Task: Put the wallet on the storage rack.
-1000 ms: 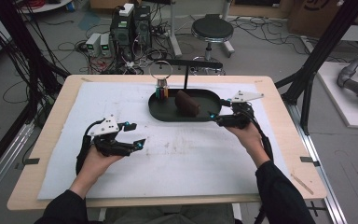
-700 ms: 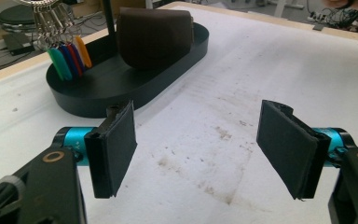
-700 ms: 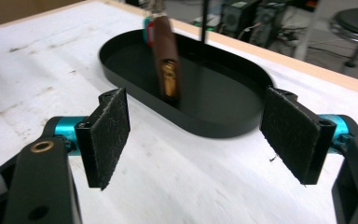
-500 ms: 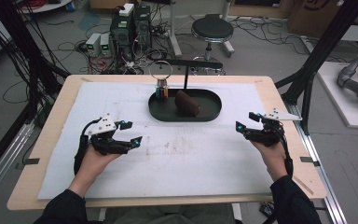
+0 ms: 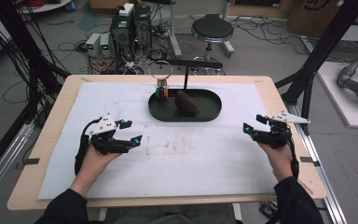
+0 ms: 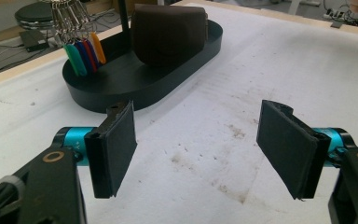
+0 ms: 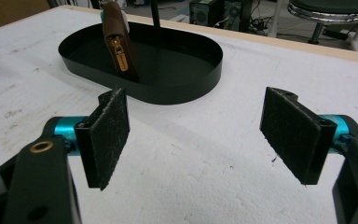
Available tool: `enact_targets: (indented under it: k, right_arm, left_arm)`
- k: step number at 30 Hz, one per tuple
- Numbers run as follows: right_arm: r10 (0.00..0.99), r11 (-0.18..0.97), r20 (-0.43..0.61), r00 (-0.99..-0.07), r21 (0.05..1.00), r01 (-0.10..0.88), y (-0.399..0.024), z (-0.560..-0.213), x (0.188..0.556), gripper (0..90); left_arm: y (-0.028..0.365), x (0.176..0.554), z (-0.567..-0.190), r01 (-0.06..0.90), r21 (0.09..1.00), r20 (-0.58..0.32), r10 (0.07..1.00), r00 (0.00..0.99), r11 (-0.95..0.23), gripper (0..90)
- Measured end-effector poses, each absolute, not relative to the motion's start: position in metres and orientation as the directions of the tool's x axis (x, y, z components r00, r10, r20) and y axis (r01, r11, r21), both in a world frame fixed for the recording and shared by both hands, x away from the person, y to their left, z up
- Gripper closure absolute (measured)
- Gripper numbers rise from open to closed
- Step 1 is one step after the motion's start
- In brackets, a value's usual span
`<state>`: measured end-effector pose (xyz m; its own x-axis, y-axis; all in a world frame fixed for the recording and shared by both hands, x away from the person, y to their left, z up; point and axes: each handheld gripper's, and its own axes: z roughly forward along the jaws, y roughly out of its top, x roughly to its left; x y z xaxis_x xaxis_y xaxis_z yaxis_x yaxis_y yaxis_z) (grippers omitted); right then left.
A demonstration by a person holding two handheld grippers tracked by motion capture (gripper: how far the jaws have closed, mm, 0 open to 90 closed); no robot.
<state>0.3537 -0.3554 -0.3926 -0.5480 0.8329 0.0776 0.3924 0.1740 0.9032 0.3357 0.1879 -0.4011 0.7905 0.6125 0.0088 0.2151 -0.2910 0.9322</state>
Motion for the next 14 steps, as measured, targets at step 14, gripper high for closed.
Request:
enact_targets:
  k: [14]
  right_arm:
    - [0.826,0.193,0.070,-0.559,0.897,0.397,-0.3526,-0.3974,0.3572,24.6]
  left_arm:
    - [0.1938,0.3360,-0.4018,0.222,0.933,0.005,0.629,0.778,-0.282,28.2]
